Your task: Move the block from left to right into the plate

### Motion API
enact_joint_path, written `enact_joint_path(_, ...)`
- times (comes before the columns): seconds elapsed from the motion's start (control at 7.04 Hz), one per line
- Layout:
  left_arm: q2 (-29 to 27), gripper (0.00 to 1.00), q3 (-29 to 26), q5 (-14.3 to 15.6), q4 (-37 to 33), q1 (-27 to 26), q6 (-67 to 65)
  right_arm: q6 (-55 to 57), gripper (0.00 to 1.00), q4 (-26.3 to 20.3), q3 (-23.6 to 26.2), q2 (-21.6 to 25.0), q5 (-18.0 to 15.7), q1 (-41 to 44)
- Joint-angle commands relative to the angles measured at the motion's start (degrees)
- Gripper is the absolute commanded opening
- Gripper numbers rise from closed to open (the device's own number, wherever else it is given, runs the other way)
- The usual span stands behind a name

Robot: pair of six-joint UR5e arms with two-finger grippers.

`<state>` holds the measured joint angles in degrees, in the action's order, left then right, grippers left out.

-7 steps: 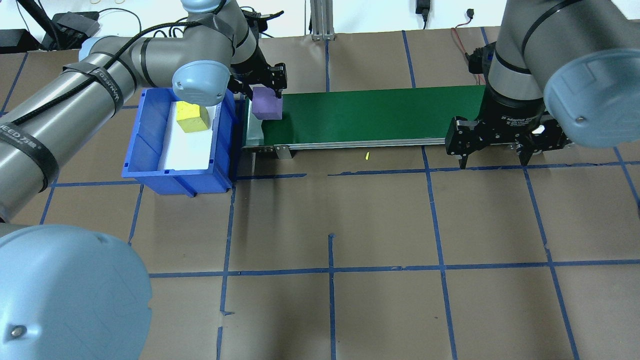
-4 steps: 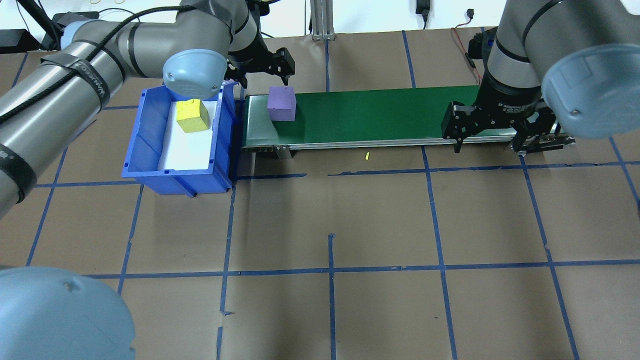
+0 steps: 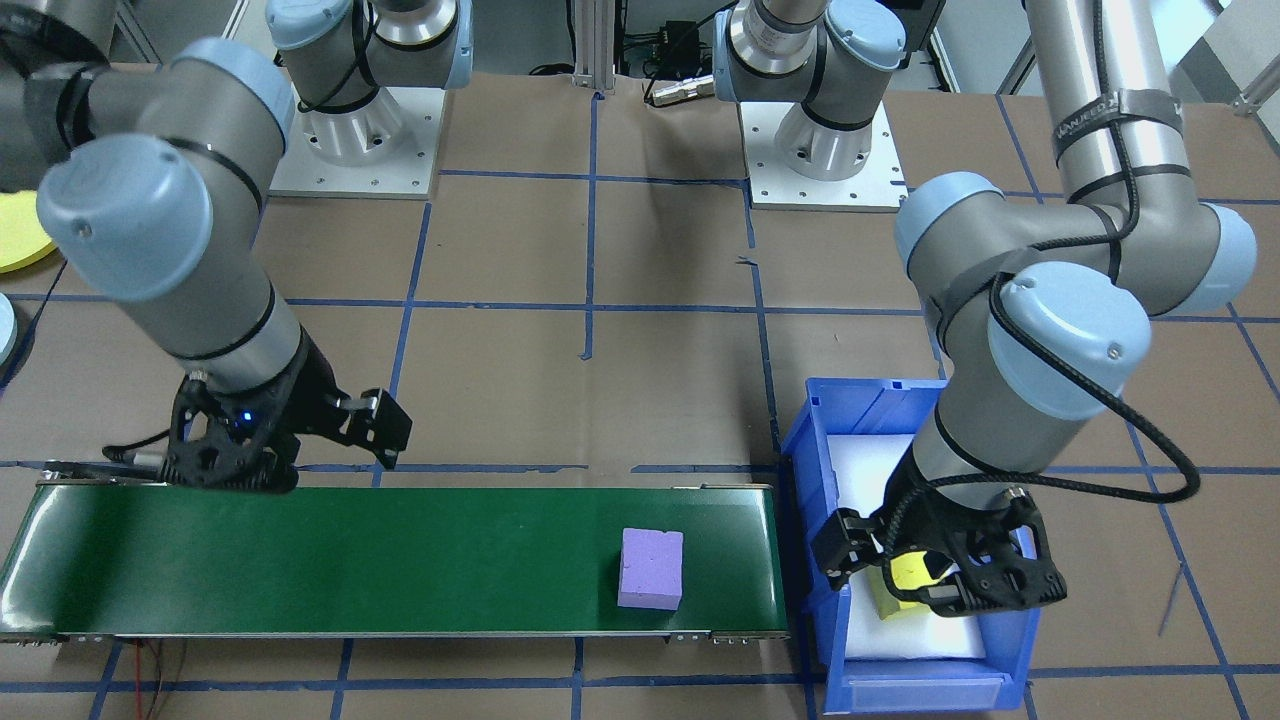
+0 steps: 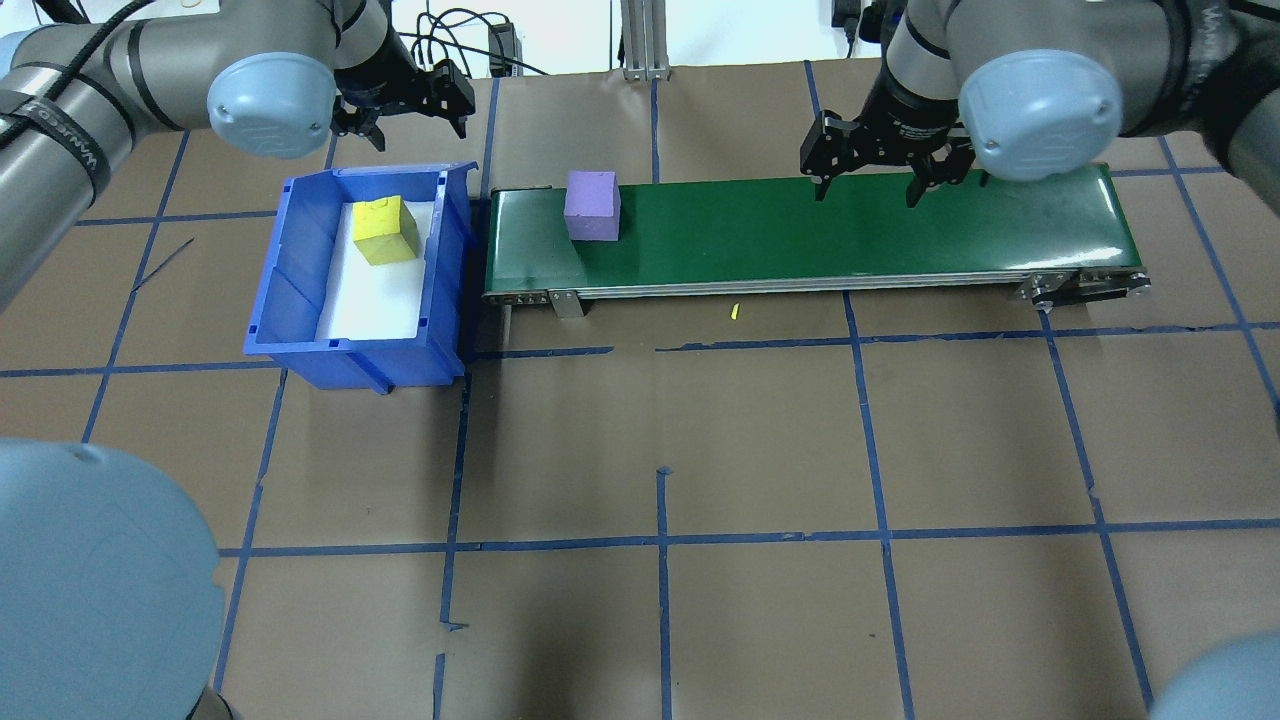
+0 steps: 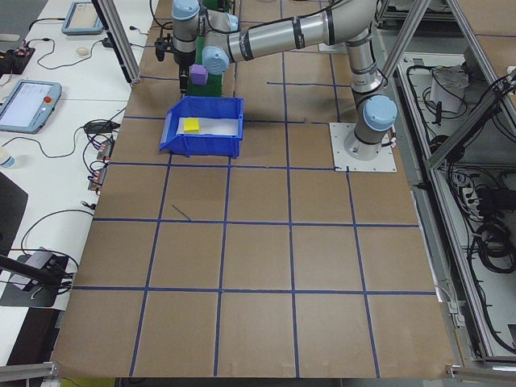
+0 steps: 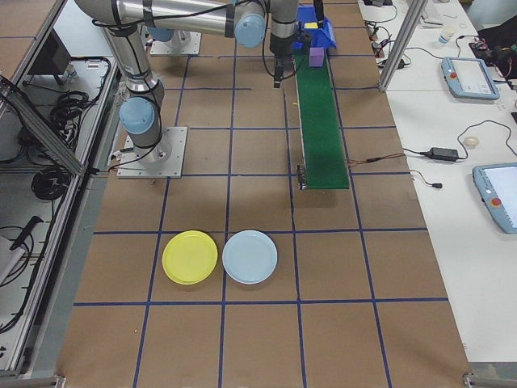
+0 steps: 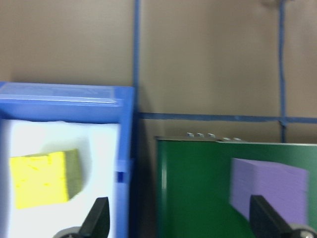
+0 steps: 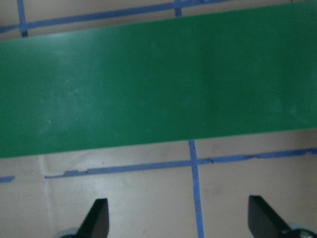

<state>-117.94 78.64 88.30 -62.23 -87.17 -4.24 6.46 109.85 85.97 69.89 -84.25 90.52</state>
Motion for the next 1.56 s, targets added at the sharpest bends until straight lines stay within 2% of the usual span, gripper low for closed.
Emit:
enact_joint_path(0.0,-2.5,1.0,1.2,0.0,0.0,3.7,-0.2,0.5,1.0,1.4,-4.6,-6.5,4.2,0.0)
enact_joint_path(0.14,-2.7,1.0,2.6,0.1,0.1,4.1,-0.1,-0.3,1.0,1.4,-4.1,-7.0,6.9,0.0)
enact_joint_path(0.28,-3.2,1.0,2.9,0.2,0.3,4.9,0.1,-0.4,1.0,1.9,-2.7,-7.2,7.4,0.0)
enact_joint_path(0.85,-5.7,0.98,4.8,0.8,1.7,5.8,0.5,-0.4,1.0,3.0,-2.4,-7.3,7.5,0.0)
enact_joint_path(0.99,-6.5,0.93,5.6,1.0,5.3,5.8,1.0,-0.2,1.0,3.0,-2.4,-7.3,7.5,0.0)
enact_joint_path(1.42,-6.7,0.51,5.7,1.2,5.1,5.8,6.2,-0.4,1.0,3.0,-2.4,-7.5,7.5,0.0)
